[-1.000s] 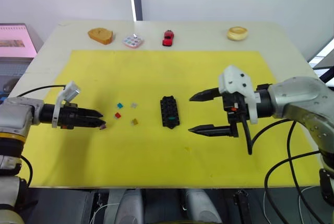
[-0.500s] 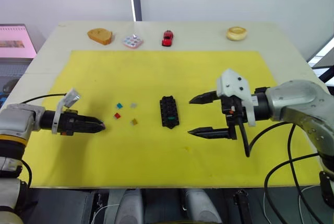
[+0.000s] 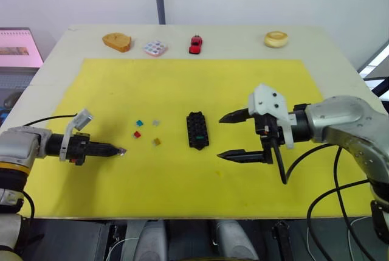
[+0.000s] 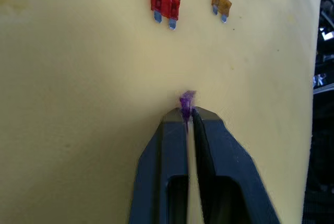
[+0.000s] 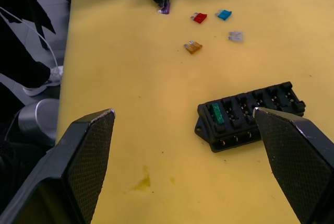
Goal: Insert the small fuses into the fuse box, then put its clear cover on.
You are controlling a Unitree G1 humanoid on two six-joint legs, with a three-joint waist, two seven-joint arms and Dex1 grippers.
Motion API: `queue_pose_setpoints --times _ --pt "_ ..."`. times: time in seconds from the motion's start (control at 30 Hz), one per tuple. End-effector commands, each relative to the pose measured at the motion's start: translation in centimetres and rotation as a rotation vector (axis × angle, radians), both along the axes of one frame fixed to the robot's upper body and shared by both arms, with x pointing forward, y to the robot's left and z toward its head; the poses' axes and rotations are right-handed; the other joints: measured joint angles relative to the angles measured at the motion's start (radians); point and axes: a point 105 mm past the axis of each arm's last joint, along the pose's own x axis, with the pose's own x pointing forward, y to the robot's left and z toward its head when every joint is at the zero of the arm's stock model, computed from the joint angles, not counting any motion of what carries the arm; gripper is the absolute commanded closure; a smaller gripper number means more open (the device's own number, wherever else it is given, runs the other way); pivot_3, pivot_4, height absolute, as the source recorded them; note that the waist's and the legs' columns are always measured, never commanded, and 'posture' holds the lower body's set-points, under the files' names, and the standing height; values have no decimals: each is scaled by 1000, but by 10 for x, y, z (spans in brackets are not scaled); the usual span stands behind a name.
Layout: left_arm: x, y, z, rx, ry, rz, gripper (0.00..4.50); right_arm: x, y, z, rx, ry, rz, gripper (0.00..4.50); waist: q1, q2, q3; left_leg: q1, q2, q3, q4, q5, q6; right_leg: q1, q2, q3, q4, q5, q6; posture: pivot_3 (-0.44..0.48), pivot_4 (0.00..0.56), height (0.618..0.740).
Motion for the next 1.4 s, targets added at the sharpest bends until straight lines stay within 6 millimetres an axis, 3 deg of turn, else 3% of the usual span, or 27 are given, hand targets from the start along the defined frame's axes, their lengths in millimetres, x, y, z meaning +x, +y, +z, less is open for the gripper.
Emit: queue_pose_setpoints --times 0.03,0.13,0.17,0.5,0.67,0.73,0.87,0.93,1.17,1.4 --pt "0 7 1 4 -6 33 4080 -2 3 8 9 -50 19 0 0 0 0 0 0 0 0 0 0 0 0 0 0 0 0 0 150 740" --pt "1 7 1 3 -7 35 4080 -2 4 8 10 -50 18 0 -1 0 0 0 0 0 0 0 0 0 0 0 0 0 0 0 150 740" --pt "1 7 1 3 -7 35 4303 -2 4 8 10 -50 18 0 -1 0 0 0 0 0 0 0 0 0 0 0 0 0 0 0 150 740" --pt "0 2 5 -5 -47 6 4303 0 4 8 9 -50 14 0 0 0 0 0 0 0 0 0 0 0 0 0 0 0 0 0 150 740" --pt "4 -9 24 -36 -125 -17 4303 -1 4 9 13 -46 13 0 1 0 0 0 0 0 0 0 0 0 0 0 0 0 0 0 150 740" --pt "6 -15 34 -52 -162 -31 4303 -1 4 9 14 -44 12 0 1 0 0 0 0 0 0 0 0 0 0 0 0 0 0 0 150 740" --pt "8 -46 75 -109 -311 -132 4303 0 4 16 46 -2 3 0 1 0 0 -1 0 0 0 0 0 0 0 0 0 0 0 0 150 740" --pt "6 -59 85 -129 -346 -173 4303 1 5 21 63 12 2 0 1 0 0 -1 0 0 1 0 0 0 0 0 0 0 0 0 150 740" --pt "-3 -92 108 -201 -428 -286 4303 1 11 35 115 48 11 0 0 0 0 -1 0 -1 1 0 0 0 0 0 0 0 0 0 150 740" --pt "-14 -122 125 -251 -508 -403 4303 1 18 49 163 209 12 0 -2 0 0 -1 0 -1 1 0 0 0 0 0 0 0 0 0 150 740"
